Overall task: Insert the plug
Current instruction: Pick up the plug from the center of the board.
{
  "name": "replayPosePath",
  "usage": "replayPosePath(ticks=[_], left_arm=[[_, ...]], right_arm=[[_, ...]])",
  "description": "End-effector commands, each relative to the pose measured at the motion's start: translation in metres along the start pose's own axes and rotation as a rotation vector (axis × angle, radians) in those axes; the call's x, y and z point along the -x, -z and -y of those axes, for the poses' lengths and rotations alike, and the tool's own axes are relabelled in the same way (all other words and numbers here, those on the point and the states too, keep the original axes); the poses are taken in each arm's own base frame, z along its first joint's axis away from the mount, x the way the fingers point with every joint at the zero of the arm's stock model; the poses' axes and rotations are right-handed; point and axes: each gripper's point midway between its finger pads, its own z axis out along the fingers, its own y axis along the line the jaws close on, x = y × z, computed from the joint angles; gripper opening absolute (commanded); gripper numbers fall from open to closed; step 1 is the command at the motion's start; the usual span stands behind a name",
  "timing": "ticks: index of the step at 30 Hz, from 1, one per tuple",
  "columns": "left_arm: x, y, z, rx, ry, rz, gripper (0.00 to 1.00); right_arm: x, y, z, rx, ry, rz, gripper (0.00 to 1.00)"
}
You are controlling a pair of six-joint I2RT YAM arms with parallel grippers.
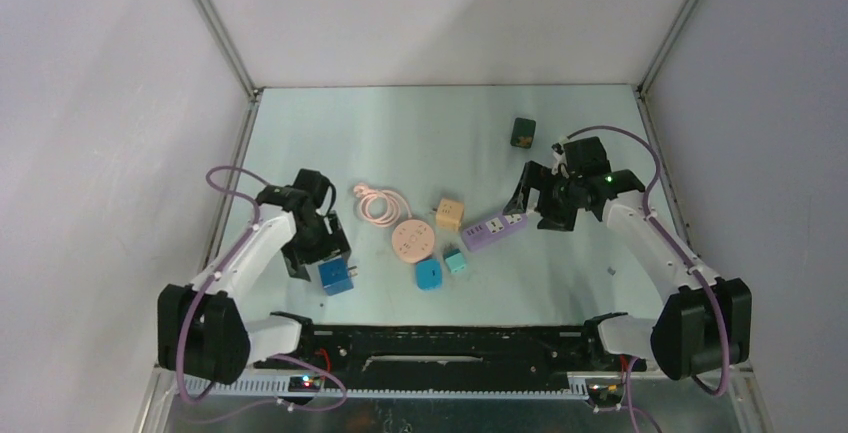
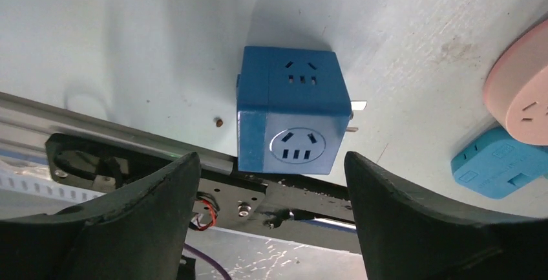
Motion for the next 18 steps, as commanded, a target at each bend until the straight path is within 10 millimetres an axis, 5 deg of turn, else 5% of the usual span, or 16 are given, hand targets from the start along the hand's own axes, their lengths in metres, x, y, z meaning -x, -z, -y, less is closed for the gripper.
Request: replayPosePath(ticks=[1, 5, 13, 18], left_arm=[[-0.001, -0.012, 0.02, -0.064, 0.009, -0.022, 0.84], [0.004, -0.018, 0.041, -0.069, -0.034, -0.027, 0.73], [0.014, -0.014, 0.12, -0.126, -0.194, -0.017, 0.47], [0.019, -0.006, 0.148, -0.096, -0.308, 0.012, 0.49]], right_arm=[[0.012, 0.006, -0.013, 0.056, 0.03, 0.015, 1.0], [0.015, 0.008, -0.01, 0.063, 0.014, 0.015, 1.0], [0.017, 0.011, -0.004, 0.073, 0.004, 0.009, 1.0], [0.015, 0.012, -0.005, 0.086, 0.007, -0.002, 1.0]])
